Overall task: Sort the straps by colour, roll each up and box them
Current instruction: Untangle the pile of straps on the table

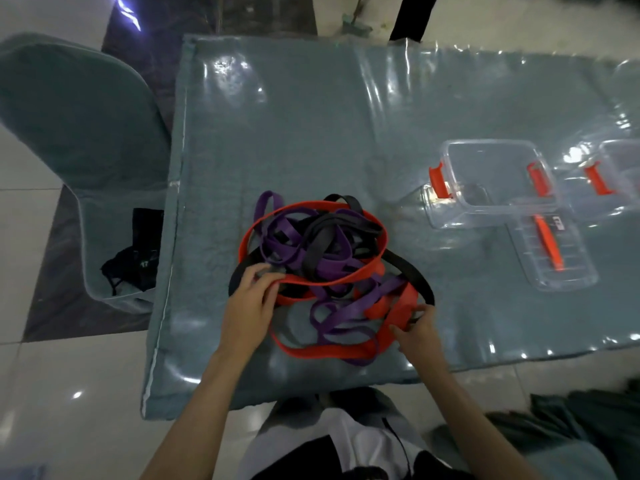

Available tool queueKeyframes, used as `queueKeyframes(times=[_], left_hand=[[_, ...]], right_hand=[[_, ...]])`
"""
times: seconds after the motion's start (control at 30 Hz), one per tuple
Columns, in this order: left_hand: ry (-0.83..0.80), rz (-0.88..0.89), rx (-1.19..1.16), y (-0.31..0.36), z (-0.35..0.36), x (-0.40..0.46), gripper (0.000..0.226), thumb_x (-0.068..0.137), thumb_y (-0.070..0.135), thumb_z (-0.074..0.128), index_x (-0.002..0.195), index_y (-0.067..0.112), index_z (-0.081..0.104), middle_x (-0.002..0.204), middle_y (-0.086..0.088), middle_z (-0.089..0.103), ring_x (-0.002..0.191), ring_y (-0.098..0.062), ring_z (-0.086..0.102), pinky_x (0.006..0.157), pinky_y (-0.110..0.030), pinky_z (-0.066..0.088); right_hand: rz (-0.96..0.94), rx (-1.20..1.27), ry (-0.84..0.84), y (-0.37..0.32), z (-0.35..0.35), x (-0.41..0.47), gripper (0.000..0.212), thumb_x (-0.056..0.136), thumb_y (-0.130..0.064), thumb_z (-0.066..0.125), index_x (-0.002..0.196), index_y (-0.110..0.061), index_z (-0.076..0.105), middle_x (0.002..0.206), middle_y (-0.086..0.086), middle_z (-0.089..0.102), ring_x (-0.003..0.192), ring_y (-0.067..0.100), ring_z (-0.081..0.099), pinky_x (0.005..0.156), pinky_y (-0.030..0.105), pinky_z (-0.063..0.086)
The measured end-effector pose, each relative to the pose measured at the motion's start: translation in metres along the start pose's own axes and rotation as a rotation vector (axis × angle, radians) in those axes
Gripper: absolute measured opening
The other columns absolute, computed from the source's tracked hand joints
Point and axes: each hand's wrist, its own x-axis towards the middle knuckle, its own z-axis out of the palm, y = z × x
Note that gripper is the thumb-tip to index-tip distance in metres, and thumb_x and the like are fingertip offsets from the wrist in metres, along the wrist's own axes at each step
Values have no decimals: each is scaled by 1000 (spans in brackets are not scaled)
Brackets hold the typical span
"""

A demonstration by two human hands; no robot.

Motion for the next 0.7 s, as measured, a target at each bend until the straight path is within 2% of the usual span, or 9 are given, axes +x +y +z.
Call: queueKeyframes(times=[0.07, 0.13, 0.23, 0.3, 0.37, 0.47, 0.57, 0.63, 0.7], left_hand=[[-22, -79, -84, 6, -1, 4, 31, 108, 31, 55, 138, 25, 54, 131, 5, 63, 109, -14, 65, 87, -38, 58], [-51, -191, -91, 11, -1, 8, 40, 106, 44, 50, 142, 29, 40, 119, 3, 67, 98, -15, 65, 80, -41, 56], [-80, -318, -141, 11, 2, 14, 24, 105, 44, 52, 125, 35, 42, 97, 3, 72, 69, -18, 72, 71, -46, 60], [-88, -402, -236, 10, 3, 17, 13, 104, 40, 58, 110, 37, 47, 87, 1, 70, 56, -21, 71, 68, -51, 61], [-75, -438, -224, 8, 3, 20, 15, 101, 41, 64, 108, 35, 53, 86, 0, 68, 70, -24, 71, 76, -48, 59], [-68, -457, -202, 6, 2, 16, 18, 97, 46, 68, 109, 35, 58, 87, 5, 67, 84, -17, 68, 76, -38, 51], [-59, -491, -209, 9, -1, 13, 20, 97, 46, 68, 109, 32, 60, 89, 6, 67, 84, -16, 70, 75, -36, 52], [-71, -512, -210, 12, -3, 12, 21, 98, 44, 69, 109, 28, 62, 88, 4, 67, 86, -21, 72, 81, -40, 56], [-98, -520, -194, 15, -7, 13, 22, 98, 43, 69, 110, 26, 63, 88, 2, 66, 88, -24, 72, 84, -43, 57]], right_hand=[[83, 188, -6, -4, 3, -4, 45, 90, 7, 68, 118, -9, 37, 104, 34, 66, 89, 46, 70, 78, 71, 57], [84, 250, -35, -10, 5, -6, 39, 93, 8, 61, 119, -8, 37, 118, 35, 60, 101, 49, 67, 85, 73, 54], [32, 251, -155, -27, -2, -6, 26, 99, 4, 58, 110, -15, 46, 112, 19, 61, 98, 41, 66, 90, 69, 56], [-89, -126, -224, -37, -12, -1, 23, 98, -9, 63, 115, -20, 52, 110, 8, 63, 93, 35, 67, 82, 52, 58], [-251, -635, -108, -42, -19, 3, 25, 95, -25, 65, 119, -18, 63, 117, 7, 65, 102, 36, 68, 77, 39, 50], [-638, -639, 67, -55, -12, 3, 10, 88, -19, 71, 97, -13, 73, 103, 9, 66, 94, 36, 67, 73, 42, 55], [-1067, -692, -209, -65, 13, 3, 35, 82, -16, 80, 116, -18, 73, 118, 4, 67, 106, 32, 64, 83, 44, 57], [-1101, -899, -365, -65, 33, 0, 56, 84, -25, 77, 139, -22, 63, 139, 1, 60, 124, 31, 56, 94, 46, 52], [-1047, -1049, -321, -64, 48, 1, 62, 90, -30, 71, 148, -26, 53, 143, -3, 58, 131, 28, 47, 98, 44, 48]])
